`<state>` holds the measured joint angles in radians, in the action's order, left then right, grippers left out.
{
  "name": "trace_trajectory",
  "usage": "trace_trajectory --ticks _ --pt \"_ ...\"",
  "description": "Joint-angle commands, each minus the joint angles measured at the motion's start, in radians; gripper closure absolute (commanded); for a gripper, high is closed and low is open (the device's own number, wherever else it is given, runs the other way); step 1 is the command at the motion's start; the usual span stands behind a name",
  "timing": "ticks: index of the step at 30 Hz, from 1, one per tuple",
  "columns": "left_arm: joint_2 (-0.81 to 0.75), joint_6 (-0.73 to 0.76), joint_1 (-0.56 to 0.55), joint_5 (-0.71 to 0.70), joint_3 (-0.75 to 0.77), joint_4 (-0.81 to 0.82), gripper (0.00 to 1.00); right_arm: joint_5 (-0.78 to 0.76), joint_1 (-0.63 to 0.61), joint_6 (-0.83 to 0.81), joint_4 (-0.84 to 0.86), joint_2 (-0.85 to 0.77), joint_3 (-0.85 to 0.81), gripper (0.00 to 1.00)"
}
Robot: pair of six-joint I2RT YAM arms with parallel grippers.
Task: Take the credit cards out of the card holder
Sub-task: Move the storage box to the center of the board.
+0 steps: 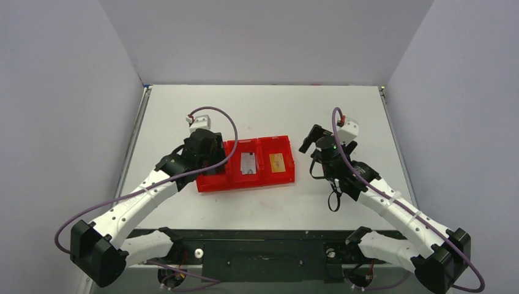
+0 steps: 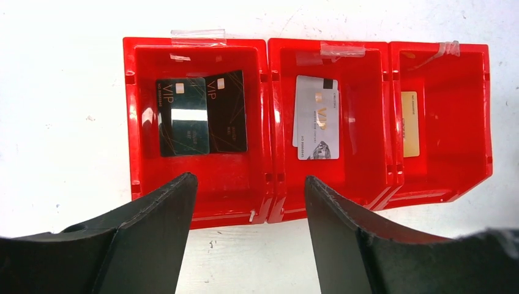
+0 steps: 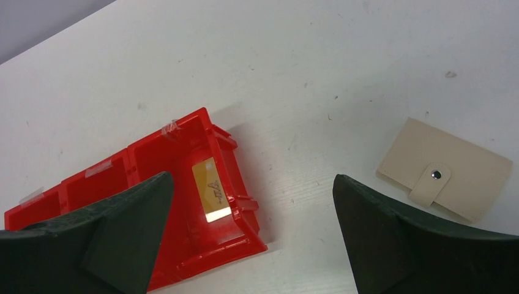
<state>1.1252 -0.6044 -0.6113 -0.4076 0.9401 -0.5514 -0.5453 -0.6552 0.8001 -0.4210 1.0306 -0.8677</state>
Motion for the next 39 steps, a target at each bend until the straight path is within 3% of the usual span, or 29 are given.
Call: trace_trajectory --ticks 1,14,20,23,27,31,39 --pt "-0.01 0.023 0.036 0.095 0.066 -0.004 0.37 -0.001 0.001 -0.009 -0.011 0.012 -0.054 0.0" --pt "-0.018 0.048 0.071 0.105 0.118 -0.061 0.37 0.066 0.016 -0.021 -0.153 -0.019 -0.085 0.0" --pt "0.001 0.046 0.135 0.122 0.135 -0.084 0.37 0.068 -0.207 0.004 -0.241 0.008 -0.077 0.0" --pt "0.009 0.046 0.173 0.146 0.134 -0.088 0.37 0.042 -0.236 0.045 -0.239 0.031 -0.023 0.0" --pt "-0.003 0.043 0.186 0.17 0.11 -0.075 0.37 0.062 -0.173 0.006 -0.147 0.028 0.006 0.0" --pt "-0.004 0.044 0.197 0.186 0.112 -0.077 0.37 0.273 0.022 -0.072 -0.033 0.081 0.019 0.0" --pt "-0.002 0.052 0.215 0.192 0.135 -0.09 0.37 0.43 0.082 -0.101 0.12 0.248 0.001 0.01"
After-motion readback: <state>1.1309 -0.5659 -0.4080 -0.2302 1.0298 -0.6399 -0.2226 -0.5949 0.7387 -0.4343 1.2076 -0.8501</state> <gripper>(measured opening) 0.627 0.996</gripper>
